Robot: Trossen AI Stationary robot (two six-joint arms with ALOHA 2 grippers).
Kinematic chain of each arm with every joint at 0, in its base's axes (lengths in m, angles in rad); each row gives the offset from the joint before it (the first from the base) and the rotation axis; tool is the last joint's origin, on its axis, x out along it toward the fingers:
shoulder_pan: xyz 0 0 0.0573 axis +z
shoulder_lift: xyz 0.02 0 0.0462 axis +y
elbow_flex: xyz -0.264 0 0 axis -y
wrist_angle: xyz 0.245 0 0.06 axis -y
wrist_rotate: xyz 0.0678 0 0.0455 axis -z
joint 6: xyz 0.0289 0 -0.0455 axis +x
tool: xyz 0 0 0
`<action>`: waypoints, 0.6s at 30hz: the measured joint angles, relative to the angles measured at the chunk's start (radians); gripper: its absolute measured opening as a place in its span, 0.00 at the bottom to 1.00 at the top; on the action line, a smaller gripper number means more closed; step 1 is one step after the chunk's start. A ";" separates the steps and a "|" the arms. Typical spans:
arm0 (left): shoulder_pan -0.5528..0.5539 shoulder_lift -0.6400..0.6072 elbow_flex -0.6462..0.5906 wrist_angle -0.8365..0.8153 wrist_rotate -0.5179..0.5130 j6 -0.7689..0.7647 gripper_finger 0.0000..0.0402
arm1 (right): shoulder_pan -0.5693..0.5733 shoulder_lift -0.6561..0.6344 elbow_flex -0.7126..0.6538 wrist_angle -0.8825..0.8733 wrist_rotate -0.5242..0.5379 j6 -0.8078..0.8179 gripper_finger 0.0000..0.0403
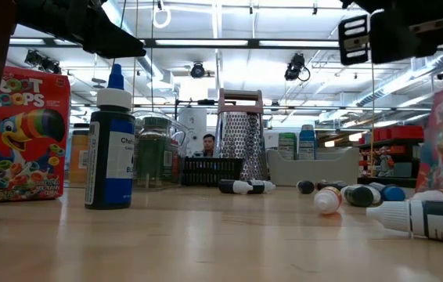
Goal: Pick & Place Kitchen Items
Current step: Put the red cereal box into the gray bin
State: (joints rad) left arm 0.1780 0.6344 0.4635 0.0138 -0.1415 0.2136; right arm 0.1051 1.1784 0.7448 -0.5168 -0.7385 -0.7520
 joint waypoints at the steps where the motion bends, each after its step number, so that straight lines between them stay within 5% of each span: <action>1: 0.000 0.000 0.000 0.000 0.000 0.000 0.72 | 0.000 -0.011 0.000 -0.003 -0.012 0.001 0.53; 9: 0.000 0.000 0.000 0.001 0.000 0.000 0.72 | 0.000 -0.109 0.000 0.039 0.048 0.041 0.53; 18: 0.000 0.000 0.000 0.001 0.000 0.000 0.72 | 0.000 -0.170 0.000 0.164 0.073 0.420 0.53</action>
State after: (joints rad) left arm 0.1783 0.6346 0.4633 0.0143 -0.1413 0.2134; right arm 0.1051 1.0082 0.7448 -0.3524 -0.6660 -0.3316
